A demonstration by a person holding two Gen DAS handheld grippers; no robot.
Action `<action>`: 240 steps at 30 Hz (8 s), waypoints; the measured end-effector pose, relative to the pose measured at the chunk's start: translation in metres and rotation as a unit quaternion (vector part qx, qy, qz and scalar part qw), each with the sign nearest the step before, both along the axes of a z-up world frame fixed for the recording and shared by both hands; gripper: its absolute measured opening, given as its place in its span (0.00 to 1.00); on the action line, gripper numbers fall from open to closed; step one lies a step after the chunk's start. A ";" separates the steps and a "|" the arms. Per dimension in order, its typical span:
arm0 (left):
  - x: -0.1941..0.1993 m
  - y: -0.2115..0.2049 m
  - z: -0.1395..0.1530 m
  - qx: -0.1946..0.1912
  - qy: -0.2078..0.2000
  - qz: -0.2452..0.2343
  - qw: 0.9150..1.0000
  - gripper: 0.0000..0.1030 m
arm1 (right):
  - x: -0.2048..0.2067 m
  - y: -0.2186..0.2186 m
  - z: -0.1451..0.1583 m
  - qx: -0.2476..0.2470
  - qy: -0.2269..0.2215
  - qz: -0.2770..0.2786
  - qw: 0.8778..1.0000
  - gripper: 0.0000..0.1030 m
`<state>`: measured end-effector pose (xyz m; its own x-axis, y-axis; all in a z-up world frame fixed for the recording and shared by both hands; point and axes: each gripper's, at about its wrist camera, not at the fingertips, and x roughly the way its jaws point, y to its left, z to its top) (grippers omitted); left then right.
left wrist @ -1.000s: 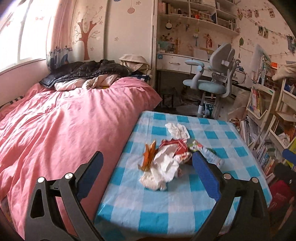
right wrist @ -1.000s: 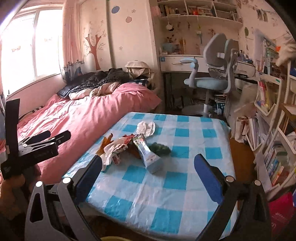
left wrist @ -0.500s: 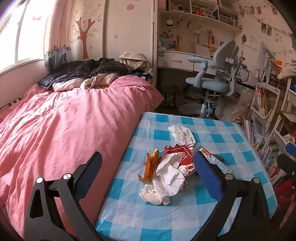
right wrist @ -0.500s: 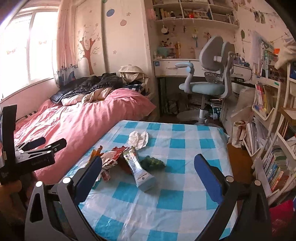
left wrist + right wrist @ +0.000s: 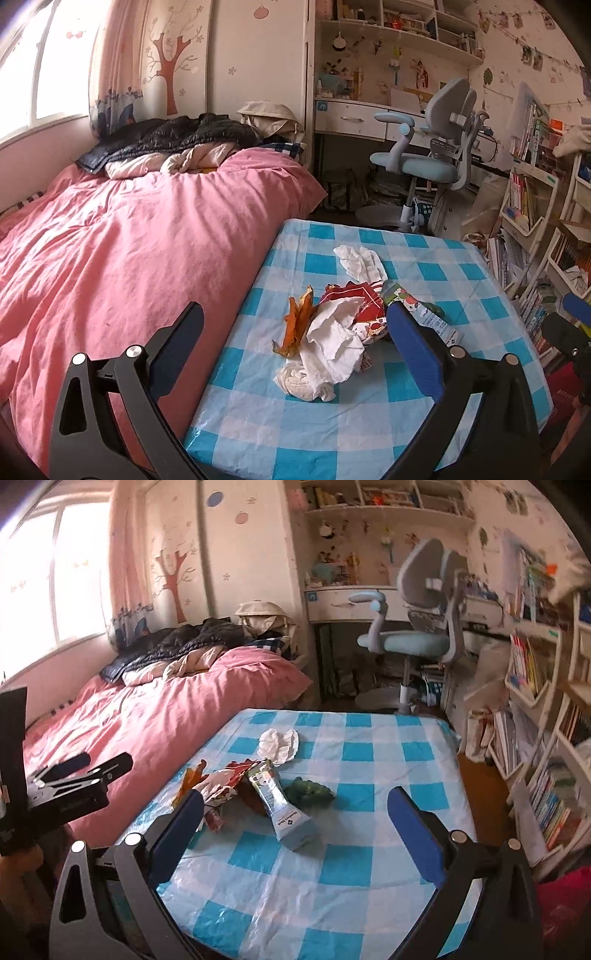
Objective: Collect trash
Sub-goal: 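Raise both tools back above the table, then grasp a crumpled white tissue with the left gripper, then lift the tissue with the left gripper while the right gripper grasps the milk carton, then lower the carton and tissue into the yellow bin and open both grippers, then raise both tools back above the table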
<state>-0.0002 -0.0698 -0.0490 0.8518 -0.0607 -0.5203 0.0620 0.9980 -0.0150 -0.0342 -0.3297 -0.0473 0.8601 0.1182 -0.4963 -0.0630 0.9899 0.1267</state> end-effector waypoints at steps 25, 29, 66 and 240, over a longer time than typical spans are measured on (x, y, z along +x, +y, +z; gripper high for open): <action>0.003 -0.001 -0.004 0.007 0.006 -0.009 1.000 0.93 | 0.002 0.004 -0.001 0.003 0.010 0.015 1.000 0.93; 0.003 -0.003 -0.005 0.007 0.008 -0.011 1.000 0.93 | 0.002 0.003 -0.002 0.003 0.010 0.015 1.000 0.93; 0.063 0.051 -0.016 -0.003 0.090 0.067 0.994 0.93 | 0.027 0.006 -0.017 0.000 0.046 0.020 0.999 0.93; -0.065 -0.003 0.009 0.020 -0.015 -0.021 0.999 0.88 | -0.052 0.003 0.000 -0.032 -0.048 -0.056 0.997 0.93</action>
